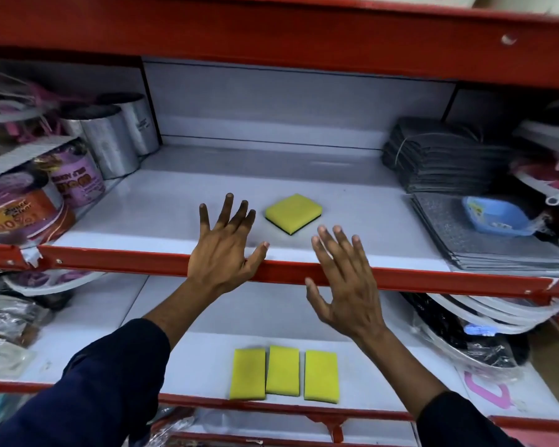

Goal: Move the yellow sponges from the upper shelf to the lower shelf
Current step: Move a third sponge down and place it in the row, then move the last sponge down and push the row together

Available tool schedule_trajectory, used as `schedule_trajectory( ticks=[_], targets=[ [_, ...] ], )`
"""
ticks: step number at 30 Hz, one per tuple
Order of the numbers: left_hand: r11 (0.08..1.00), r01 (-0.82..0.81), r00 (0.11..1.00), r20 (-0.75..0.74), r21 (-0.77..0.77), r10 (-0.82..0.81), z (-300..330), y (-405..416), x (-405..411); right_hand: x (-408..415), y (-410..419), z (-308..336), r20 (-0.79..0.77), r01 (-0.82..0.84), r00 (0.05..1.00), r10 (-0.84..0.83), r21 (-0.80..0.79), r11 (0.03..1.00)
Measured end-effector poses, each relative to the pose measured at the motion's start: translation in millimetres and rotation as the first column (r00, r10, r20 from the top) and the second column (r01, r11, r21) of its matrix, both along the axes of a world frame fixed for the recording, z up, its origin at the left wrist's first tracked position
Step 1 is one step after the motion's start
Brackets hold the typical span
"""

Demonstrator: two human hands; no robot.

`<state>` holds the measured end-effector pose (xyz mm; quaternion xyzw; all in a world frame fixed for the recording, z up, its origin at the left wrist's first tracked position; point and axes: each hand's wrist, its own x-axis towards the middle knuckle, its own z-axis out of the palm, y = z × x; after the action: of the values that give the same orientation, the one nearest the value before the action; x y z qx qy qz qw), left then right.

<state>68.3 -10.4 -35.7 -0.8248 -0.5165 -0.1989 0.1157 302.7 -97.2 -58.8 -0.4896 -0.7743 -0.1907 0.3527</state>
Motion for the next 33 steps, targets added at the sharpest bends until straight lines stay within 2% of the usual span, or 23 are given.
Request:
schedule_trajectory(
  ticks=[4, 7, 12, 15, 18, 21, 27, 30, 33],
  targets=[
    [1.000, 0.003, 1.000, 0.010, 0.001, -0.003, -1, 0, 1, -11, 31, 32, -0.070, 0.185, 0.977, -0.199, -0.173, 0.967],
    [1.000, 0.008, 1.000, 0.015, -0.006, -0.008, 0, 1, 0, -22, 59, 45, -0.056, 0.282, 0.945, -0.322, -0.357, 0.890],
    [0.999, -0.010, 1.000, -0.010, -0.033, 0.009, 3, 2, 1, -36, 105, 49, 0.065, 0.320, 0.934, -0.351, -0.587, 0.744],
    [0.999, -0.013, 1.000, -0.010, -0.037, 0.013, 4, 5, -1, -38, 125, 46, 0.112, 0.342, 0.925, -0.363, -0.657, 0.672],
    [0.999, -0.011, 1.000, -0.005, -0.047, 0.011, 5, 5, -1, -34, 129, 45, 0.113, 0.352, 0.922, -0.370, -0.643, 0.680],
    [0.999, -0.014, 1.000, -0.006, -0.042, 0.014, 6, 5, -1, -27, 118, 48, 0.057, 0.325, 0.930, -0.364, -0.590, 0.739],
    [1.000, -0.013, 1.000, 0.000, -0.011, 0.013, 5, 3, -2, 1, 58, 64, -0.063, 0.192, 0.974, -0.219, -0.292, 0.937],
    [1.000, -0.014, 1.000, -0.017, -0.017, 0.014, 4, 2, -2, 20, 19, 65, 0.018, 0.104, 0.995, -0.103, -0.166, 0.981],
    [1.000, -0.012, 1.000, -0.024, -0.024, 0.011, 4, 1, -2, 41, -14, 48, 0.103, -0.009, 0.994, 0.023, -0.133, 0.991]
  ],
)
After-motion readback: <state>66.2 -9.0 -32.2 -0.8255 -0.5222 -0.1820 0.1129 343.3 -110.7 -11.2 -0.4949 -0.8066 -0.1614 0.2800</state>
